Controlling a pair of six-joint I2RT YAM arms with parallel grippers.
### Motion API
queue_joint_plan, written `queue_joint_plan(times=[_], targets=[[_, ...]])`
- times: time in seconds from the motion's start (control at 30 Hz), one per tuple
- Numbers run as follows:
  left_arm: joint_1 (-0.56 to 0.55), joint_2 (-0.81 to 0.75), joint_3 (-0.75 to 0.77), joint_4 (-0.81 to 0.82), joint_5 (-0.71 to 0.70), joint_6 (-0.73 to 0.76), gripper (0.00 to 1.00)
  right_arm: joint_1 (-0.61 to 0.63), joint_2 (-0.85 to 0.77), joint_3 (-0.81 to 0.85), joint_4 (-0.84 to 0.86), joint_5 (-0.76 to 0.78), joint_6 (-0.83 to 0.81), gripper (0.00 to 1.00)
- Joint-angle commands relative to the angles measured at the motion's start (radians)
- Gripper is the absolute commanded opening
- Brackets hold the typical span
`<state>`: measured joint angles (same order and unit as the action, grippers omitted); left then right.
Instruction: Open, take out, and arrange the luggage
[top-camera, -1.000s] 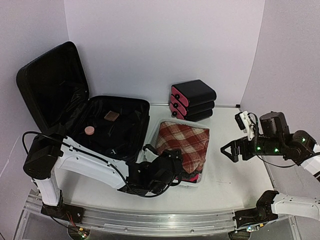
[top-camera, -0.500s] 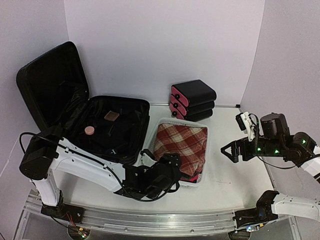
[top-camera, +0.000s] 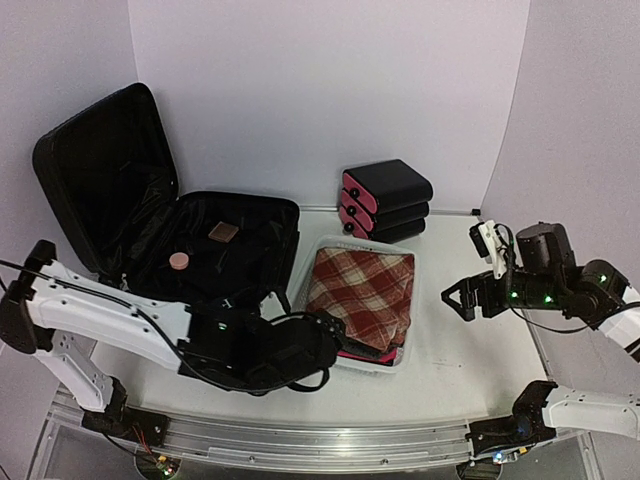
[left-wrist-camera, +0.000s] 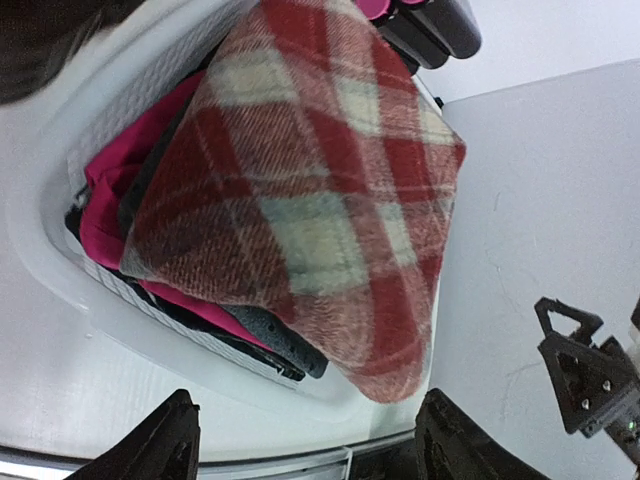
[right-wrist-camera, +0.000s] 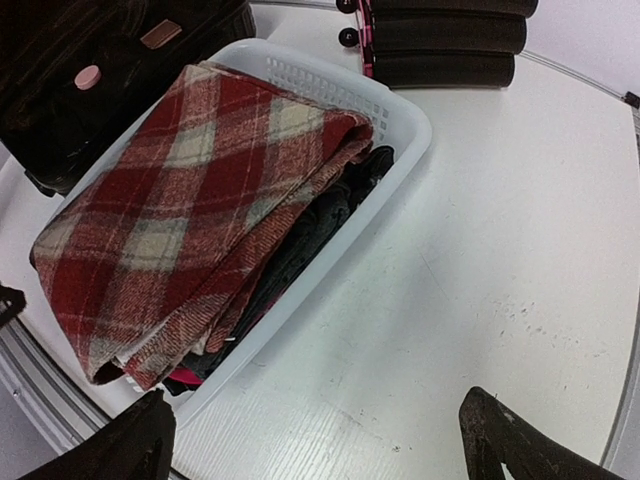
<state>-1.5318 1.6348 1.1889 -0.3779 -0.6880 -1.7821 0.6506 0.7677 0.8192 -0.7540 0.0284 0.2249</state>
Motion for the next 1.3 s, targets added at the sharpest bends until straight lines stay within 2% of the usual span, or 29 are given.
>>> queue_joint_plan(times=[0.0,0.1,0.27,0.33,0.4,0.5,0.6,0.7,0.8,0.9,1.0,1.1,1.17,1.2,1.23,1.27], targets=[[-0.002,-0.206,0.001,-0.148,-0.002,0.393,0.74,-0.002,0.039,0.087,0.006,-0.201,-0.01,0.98],[0.044,-0.315,-0.05,-0.105,0.084,0.555,0.67,-0.002,0.113,0.14,0.052,-0.506,0.076,0.98],[0.236,-0.385,-0.122,0.078,0.403,0.757,0.5,0.0,0.271,0.147,0.349,-0.748,0.401,0.98],[0.315,-0.343,-0.107,0.151,0.547,0.839,0.47,0.005,0.344,0.169,0.409,-0.798,0.464,0.98],[0.373,-0.268,-0.053,0.156,0.67,0.891,0.4,0.016,0.422,0.19,0.464,-0.851,0.499,0.98],[0.408,-0.161,0.011,0.183,0.821,0.962,0.33,0.036,0.533,0.196,0.515,-0.912,0.539,0.98],[0.421,-0.056,0.034,0.251,0.945,0.987,0.29,0.044,0.594,0.146,0.541,-0.908,0.56,0.84],[0.426,0.046,0.013,0.283,1.008,0.973,0.25,0.046,0.581,0.027,0.61,-0.892,0.579,0.75],[0.44,0.075,-0.085,0.283,0.981,0.905,0.21,0.046,0.599,-0.073,0.629,-0.868,0.56,0.69],[0.453,0.044,-0.209,0.281,0.913,0.875,0.22,0.045,0.649,-0.151,0.63,-0.811,0.509,0.69],[0.466,0.008,-0.261,0.27,0.903,0.893,0.24,0.044,0.662,-0.167,0.574,-0.719,0.471,0.67],[0.466,-0.051,-0.242,0.255,0.938,0.944,0.31,0.05,0.562,-0.15,0.53,-0.756,0.474,0.71],[0.469,-0.103,-0.207,0.231,0.956,0.984,0.4,0.049,0.465,-0.113,0.424,-0.752,0.442,0.8],[0.474,-0.127,-0.177,0.193,0.958,1.01,0.45,0.049,0.421,-0.081,0.339,-0.74,0.402,0.92],[0.483,-0.144,-0.143,0.136,0.948,1.04,0.49,0.05,0.387,-0.037,0.254,-0.712,0.356,0.98],[0.494,-0.163,-0.104,0.065,0.93,1.069,0.54,0.049,0.361,0.015,0.185,-0.678,0.318,0.98]])
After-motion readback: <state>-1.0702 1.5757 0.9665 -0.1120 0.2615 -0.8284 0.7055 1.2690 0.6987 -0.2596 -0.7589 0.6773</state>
